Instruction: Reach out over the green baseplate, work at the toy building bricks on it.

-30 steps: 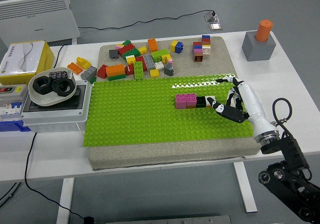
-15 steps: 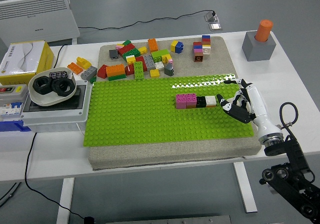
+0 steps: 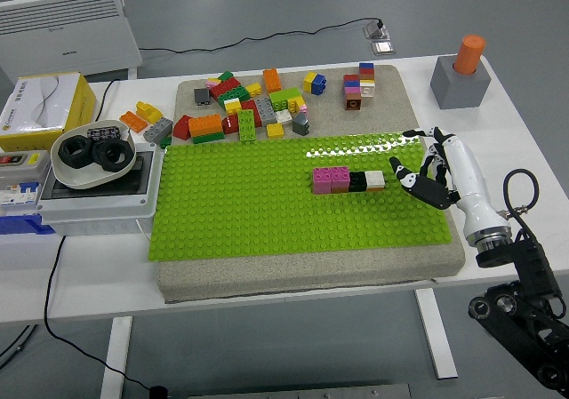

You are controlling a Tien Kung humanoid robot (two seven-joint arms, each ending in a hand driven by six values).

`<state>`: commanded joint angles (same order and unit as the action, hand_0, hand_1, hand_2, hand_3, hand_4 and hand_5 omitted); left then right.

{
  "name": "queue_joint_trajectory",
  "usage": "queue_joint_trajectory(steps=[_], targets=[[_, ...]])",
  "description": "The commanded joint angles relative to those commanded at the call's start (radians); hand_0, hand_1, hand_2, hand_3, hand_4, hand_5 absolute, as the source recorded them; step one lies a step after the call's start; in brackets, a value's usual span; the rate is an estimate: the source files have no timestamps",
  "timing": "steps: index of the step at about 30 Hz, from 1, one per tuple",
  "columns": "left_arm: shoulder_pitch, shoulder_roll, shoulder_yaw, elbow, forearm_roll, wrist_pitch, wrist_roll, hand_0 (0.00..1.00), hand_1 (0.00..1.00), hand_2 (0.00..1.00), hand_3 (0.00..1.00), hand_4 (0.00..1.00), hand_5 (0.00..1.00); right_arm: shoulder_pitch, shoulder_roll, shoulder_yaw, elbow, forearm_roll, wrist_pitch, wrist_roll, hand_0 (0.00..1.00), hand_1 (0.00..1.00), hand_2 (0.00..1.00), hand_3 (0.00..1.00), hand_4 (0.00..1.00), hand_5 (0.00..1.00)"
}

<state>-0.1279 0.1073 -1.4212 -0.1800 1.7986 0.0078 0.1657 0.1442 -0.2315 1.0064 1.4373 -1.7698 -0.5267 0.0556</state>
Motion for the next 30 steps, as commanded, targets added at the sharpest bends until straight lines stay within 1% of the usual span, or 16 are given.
queue_joint_trajectory(steps=[1,3,7,12,17,23,25,30], targets=[[-0.004,0.001,0.004,0.0,-0.009,0.005,-0.006,0.735,0.63,0.616,0.69,0.744,0.695,0.0,0.0,-0.001,0.0,-0.001,0.0,0.0,0.071,0.06,0.19,0.649,0.685,0.306],[-0.011,0.003,0.017,0.0,-0.036,0.014,-0.02,0.735,0.63,0.616,0.69,0.744,0.695,-0.001,-0.001,-0.001,0.0,-0.001,0.0,0.001,0.071,0.06,0.19,0.649,0.685,0.306],[-0.026,0.001,0.066,0.0,-0.1,0.031,-0.049,0.734,0.627,0.626,0.688,0.74,0.689,0.001,0.001,0.0,-0.001,0.0,-0.001,0.002,0.069,0.058,0.19,0.649,0.685,0.303],[-0.031,0.002,0.093,0.0,-0.136,0.042,-0.061,0.734,0.627,0.626,0.688,0.74,0.689,0.009,0.006,0.003,-0.002,-0.001,0.0,0.0,0.069,0.058,0.19,0.649,0.685,0.303],[-0.011,0.01,0.085,0.0,-0.168,0.048,-0.062,0.735,0.631,0.628,0.686,0.738,0.686,0.009,0.008,0.009,-0.002,-0.001,0.0,-0.001,0.067,0.057,0.19,0.65,0.683,0.304],[0.025,0.009,0.048,0.0,-0.197,0.066,-0.067,0.735,0.631,0.634,0.683,0.739,0.677,0.005,0.005,0.012,-0.004,-0.002,0.002,-0.003,0.067,0.058,0.189,0.652,0.677,0.309],[0.035,0.008,0.046,0.0,-0.199,0.065,-0.061,0.731,0.632,0.636,0.678,0.738,0.666,0.005,0.003,0.008,-0.005,-0.003,0.003,-0.005,0.067,0.058,0.188,0.651,0.661,0.314],[0.061,0.005,0.047,0.0,-0.211,0.05,-0.032,0.731,0.632,0.636,0.678,0.738,0.666,0.008,-0.001,-0.003,-0.005,-0.01,0.005,-0.011,0.067,0.058,0.188,0.651,0.661,0.314]])
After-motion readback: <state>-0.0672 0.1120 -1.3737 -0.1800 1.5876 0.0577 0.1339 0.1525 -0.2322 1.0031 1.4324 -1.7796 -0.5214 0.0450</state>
